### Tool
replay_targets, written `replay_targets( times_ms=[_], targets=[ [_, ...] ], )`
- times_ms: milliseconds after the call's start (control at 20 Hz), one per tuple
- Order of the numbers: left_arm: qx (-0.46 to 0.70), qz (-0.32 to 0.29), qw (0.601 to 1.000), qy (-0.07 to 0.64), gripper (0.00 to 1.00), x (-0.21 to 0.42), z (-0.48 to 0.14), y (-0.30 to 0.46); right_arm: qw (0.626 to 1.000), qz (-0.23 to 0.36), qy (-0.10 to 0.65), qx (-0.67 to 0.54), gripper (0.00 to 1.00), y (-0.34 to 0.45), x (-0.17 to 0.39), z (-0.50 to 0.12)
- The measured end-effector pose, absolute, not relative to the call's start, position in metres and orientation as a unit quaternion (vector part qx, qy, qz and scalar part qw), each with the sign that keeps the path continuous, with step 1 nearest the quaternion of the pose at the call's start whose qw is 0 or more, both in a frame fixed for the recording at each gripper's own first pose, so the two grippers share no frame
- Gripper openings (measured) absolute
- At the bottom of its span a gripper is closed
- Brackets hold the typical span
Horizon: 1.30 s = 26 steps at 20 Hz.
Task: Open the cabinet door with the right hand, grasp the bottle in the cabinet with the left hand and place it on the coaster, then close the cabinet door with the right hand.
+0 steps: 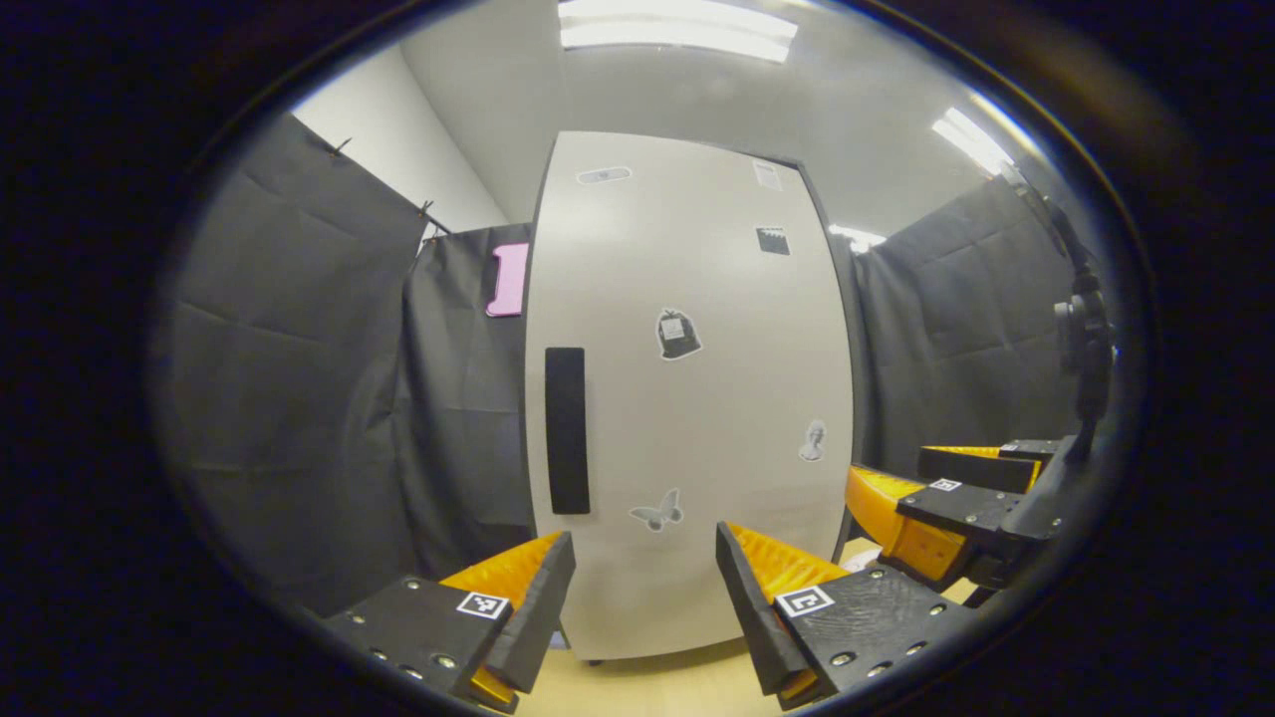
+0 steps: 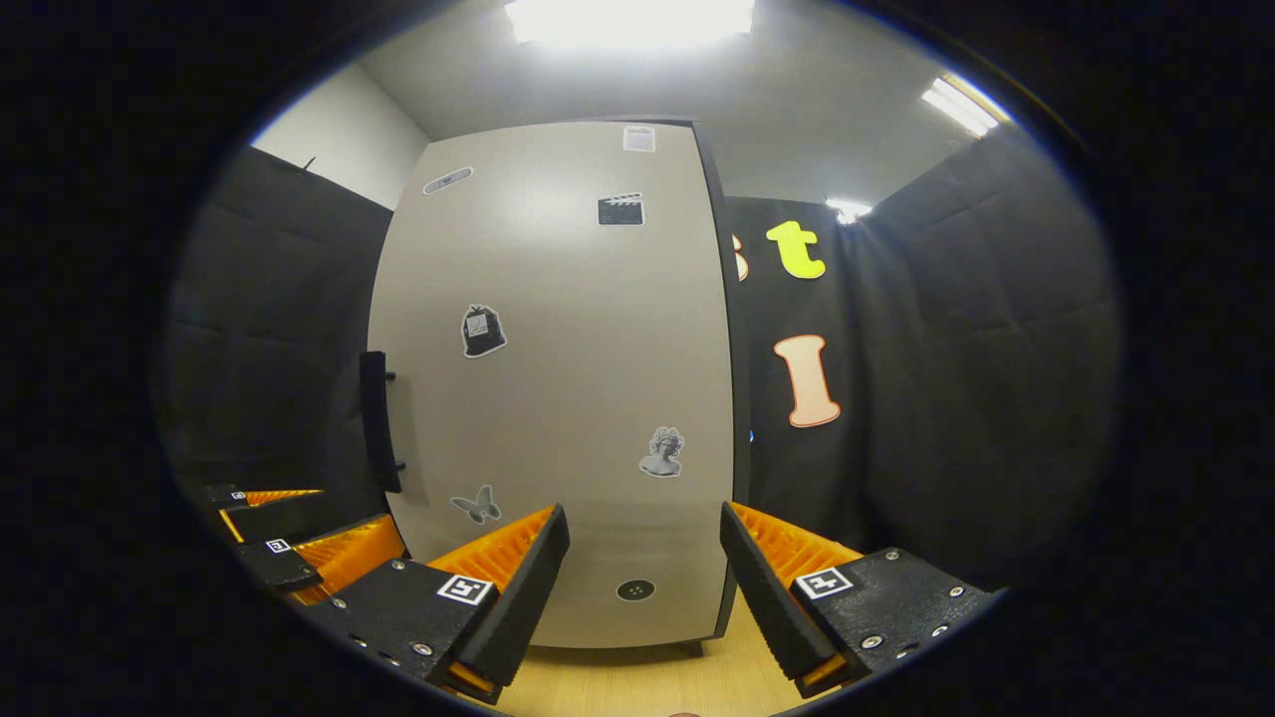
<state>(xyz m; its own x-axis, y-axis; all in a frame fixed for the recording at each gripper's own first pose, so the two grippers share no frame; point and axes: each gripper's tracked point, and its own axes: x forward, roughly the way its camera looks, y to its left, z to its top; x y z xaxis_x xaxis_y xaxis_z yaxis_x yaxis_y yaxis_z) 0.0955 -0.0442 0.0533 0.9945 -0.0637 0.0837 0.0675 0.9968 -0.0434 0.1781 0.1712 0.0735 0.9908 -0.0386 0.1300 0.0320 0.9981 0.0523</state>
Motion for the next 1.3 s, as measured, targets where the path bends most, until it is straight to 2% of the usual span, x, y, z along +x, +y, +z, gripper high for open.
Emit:
replay_targets(
  times_ms=[50, 400, 550, 600, 650, 700, 750, 800, 900, 1000, 1100, 1150, 1300],
  targets=[
    [-0.023, -0.034, 0.998, -0.039, 0.81, 0.095, 0.05, -0.046, 0.997, -0.02, -0.068, 0.023, 0.94, 0.17, 0.178, 0.074],
    [-0.024, -0.037, 0.999, -0.01, 0.82, 0.093, 0.012, -0.04, 0.998, -0.022, -0.051, 0.024, 0.94, 0.171, 0.185, 0.056],
    [-0.027, -0.031, 0.999, 0.0, 0.81, 0.087, -0.002, -0.03, 0.999, -0.01, -0.02, 0.034, 0.94, 0.183, 0.19, 0.035],
    [-0.03, -0.028, 0.999, 0.0, 0.77, 0.087, -0.004, -0.026, 0.999, -0.01, -0.013, 0.031, 0.94, 0.184, 0.188, 0.031],
    [-0.026, -0.024, 0.999, 0.004, 0.85, 0.086, -0.004, -0.022, 0.999, -0.006, -0.012, 0.033, 0.94, 0.188, 0.187, 0.03],
    [-0.016, -0.015, 1.0, 0.007, 0.81, 0.086, -0.006, -0.012, 0.999, 0.0, -0.014, 0.032, 0.89, 0.194, 0.186, 0.031],
    [-0.004, -0.007, 1.0, 0.007, 0.78, 0.087, -0.005, -0.007, 1.0, 0.006, -0.013, 0.028, 0.94, 0.2, 0.185, 0.032],
    [0.006, -0.004, 1.0, 0.006, 0.81, 0.088, -0.002, -0.005, 1.0, 0.009, -0.014, 0.022, 0.94, 0.203, 0.183, 0.031],
    [0.024, -0.011, 1.0, -0.001, 0.78, 0.089, 0.003, -0.013, 1.0, 0.012, -0.02, 0.019, 0.94, 0.209, 0.178, 0.034],
    [0.042, -0.014, 0.999, -0.003, 0.84, 0.088, 0.009, -0.021, 0.999, 0.014, -0.026, 0.014, 0.94, 0.214, 0.175, 0.038],
    [0.04, -0.019, 0.999, -0.017, 0.77, 0.084, 0.018, -0.027, 0.999, 0.014, -0.031, 0.013, 0.94, 0.215, 0.173, 0.041],
    [0.036, -0.019, 0.999, -0.024, 0.85, 0.082, 0.024, -0.027, 0.999, 0.013, -0.031, 0.014, 0.94, 0.213, 0.17, 0.041],
    [0.023, -0.014, 0.999, -0.026, 0.77, 0.081, 0.028, -0.019, 0.999, 0.005, -0.032, 0.017, 0.94, 0.209, 0.168, 0.041]
  ],
)
